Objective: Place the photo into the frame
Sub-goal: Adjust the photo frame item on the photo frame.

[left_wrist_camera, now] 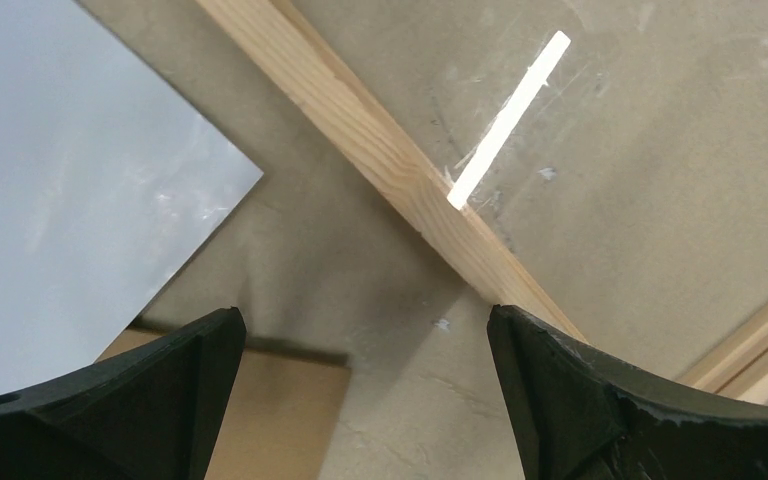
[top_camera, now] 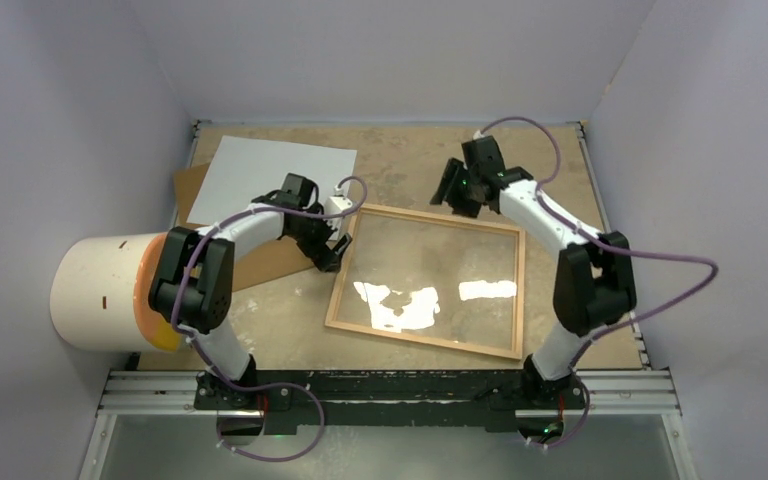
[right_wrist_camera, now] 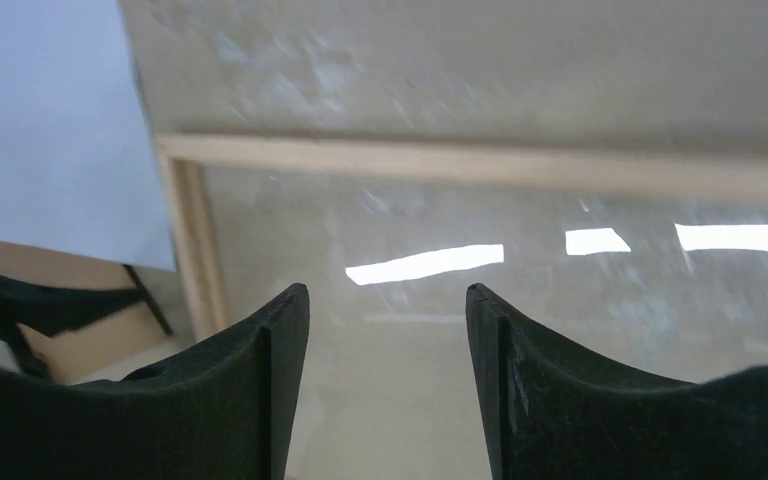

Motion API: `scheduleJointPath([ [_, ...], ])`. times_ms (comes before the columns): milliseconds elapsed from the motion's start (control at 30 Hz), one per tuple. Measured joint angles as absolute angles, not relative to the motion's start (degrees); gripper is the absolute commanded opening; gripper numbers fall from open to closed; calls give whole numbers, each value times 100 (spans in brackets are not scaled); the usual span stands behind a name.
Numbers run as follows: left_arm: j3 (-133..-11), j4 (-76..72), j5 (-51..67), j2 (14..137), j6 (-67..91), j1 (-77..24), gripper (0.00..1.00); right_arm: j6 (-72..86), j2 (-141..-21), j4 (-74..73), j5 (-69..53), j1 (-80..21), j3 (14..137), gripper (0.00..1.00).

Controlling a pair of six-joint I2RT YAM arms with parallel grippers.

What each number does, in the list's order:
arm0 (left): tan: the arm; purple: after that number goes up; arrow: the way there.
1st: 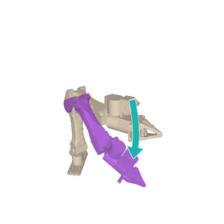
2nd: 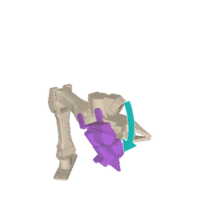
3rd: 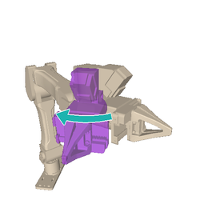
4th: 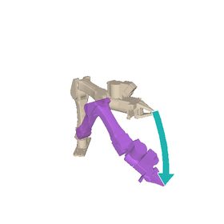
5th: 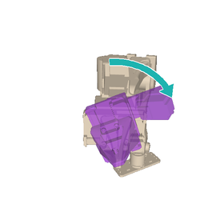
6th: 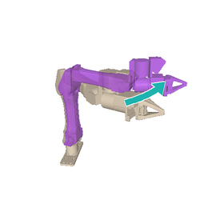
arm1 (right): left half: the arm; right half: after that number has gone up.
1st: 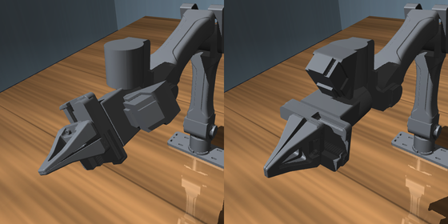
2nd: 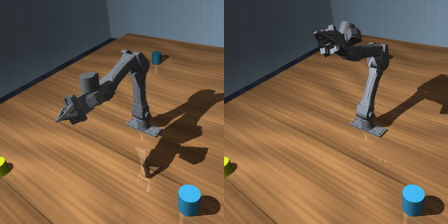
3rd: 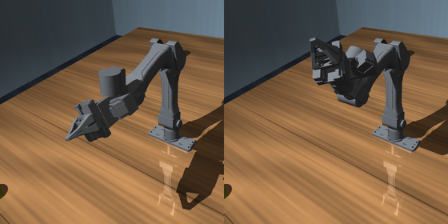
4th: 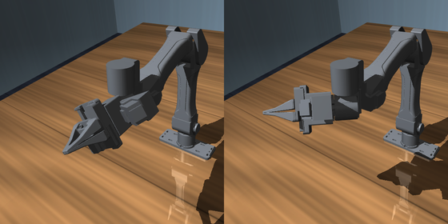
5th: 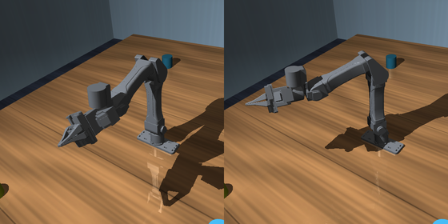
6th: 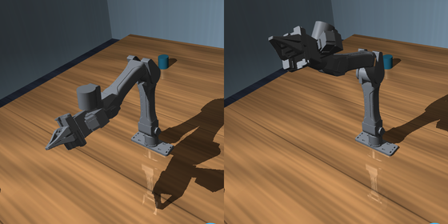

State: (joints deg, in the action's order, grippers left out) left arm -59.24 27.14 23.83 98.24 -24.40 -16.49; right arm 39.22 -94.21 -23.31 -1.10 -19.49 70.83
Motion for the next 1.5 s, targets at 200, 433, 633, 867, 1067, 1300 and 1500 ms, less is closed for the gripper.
scheduleJointPath([
  [200, -6842, 3435, 2394, 9988, -2408, -1350, 100, 3741, -11625, -1839, -722, -1964, 9749, 67],
  [433, -8755, 3328, 1531, 10639, -2309, -220, 100, 3931, -13590, -1680, -1264, -2261, 11577, 67],
  [633, -9146, 2915, -75, 11559, -2152, -189, 100, 4372, -14127, -1474, -1625, -2663, 11756, 67],
  [867, -9131, 2611, -1372, 12105, -2102, -202, 100, 4589, -14079, -1291, -1625, -3004, 11629, 66],
  [1067, -9006, 2486, -1511, 12105, -2097, -189, 100, 4657, -13229, -1253, -825, -3380, 10796, 66],
  [1300, -8884, 2357, -1498, 12064, -2102, -189, 100, 5057, -12593, -888, -727, -3953, 10639, 64],
  [1500, -8783, 2246, -1498, 12020, -2106, -189, 100, 5404, -12696, -882, -869, -4270, 10283, 64],
])
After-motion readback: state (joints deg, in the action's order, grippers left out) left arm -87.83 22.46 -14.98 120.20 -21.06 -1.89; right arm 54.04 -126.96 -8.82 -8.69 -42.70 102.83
